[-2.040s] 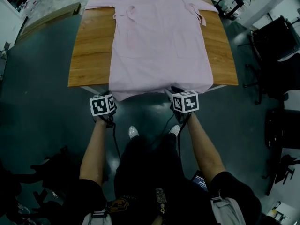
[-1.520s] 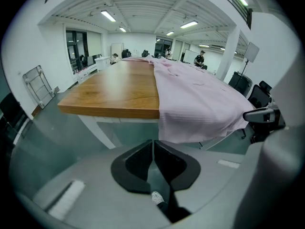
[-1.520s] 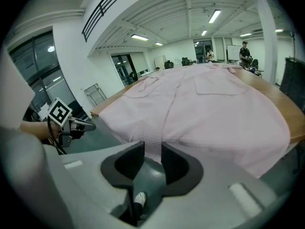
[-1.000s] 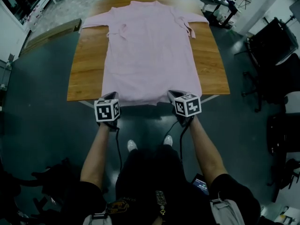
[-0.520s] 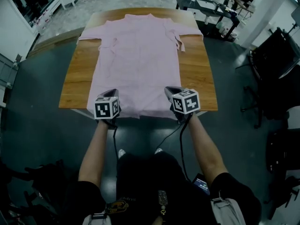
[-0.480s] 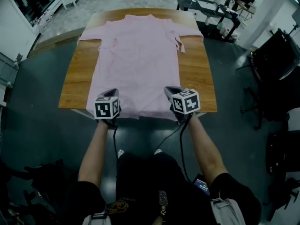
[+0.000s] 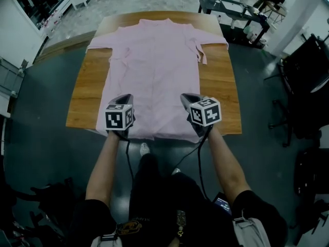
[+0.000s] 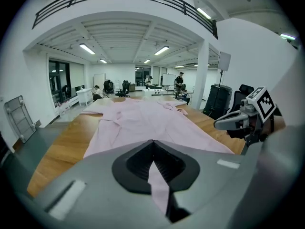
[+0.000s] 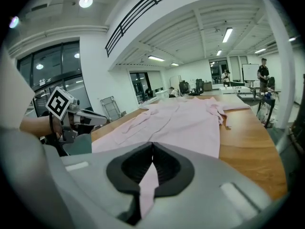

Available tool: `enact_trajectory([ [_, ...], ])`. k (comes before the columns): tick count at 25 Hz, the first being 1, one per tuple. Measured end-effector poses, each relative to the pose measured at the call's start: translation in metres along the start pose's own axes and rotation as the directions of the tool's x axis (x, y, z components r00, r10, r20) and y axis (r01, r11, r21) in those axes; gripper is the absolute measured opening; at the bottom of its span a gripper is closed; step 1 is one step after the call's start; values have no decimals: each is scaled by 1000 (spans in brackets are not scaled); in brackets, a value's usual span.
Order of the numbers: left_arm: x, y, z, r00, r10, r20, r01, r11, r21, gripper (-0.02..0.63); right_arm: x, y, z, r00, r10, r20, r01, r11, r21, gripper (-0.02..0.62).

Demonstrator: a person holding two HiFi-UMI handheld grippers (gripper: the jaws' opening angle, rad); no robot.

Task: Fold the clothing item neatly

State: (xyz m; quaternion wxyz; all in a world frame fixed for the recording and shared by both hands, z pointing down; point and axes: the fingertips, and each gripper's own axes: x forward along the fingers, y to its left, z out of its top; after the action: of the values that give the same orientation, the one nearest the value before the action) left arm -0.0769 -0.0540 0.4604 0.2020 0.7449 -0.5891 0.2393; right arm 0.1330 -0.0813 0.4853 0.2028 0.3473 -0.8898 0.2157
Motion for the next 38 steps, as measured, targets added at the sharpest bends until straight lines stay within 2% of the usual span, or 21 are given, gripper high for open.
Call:
enact_trajectory([
  [9, 73, 51, 42, 990, -138, -3, 139, 990, 19, 8, 54, -25, 47, 990, -141, -24, 141, 990, 24, 3],
  [16, 135, 69, 67, 959, -284, -23, 284, 958, 27, 8, 94, -48, 77, 965, -258, -51, 260, 964, 51, 4],
  [21, 163, 63, 80, 937, -347, -36, 348, 936, 51, 8, 106, -65, 90, 949, -310, -49, 313, 948, 56, 5],
  [28, 197, 28, 100, 929, -364, -69, 368, 928, 64, 8, 96, -139, 109, 935, -350, -51, 352, 935, 42, 5],
  [34, 234, 8, 112, 942, -320, -104, 328, 942, 67, 8, 109, -218, 110, 932, -355, -72, 358, 933, 39, 8],
  [38, 257, 1, 114, 949, -290, -126, 299, 952, 58, 8, 120, -270, 94, 920, -373, -118, 380, 924, 38, 32],
])
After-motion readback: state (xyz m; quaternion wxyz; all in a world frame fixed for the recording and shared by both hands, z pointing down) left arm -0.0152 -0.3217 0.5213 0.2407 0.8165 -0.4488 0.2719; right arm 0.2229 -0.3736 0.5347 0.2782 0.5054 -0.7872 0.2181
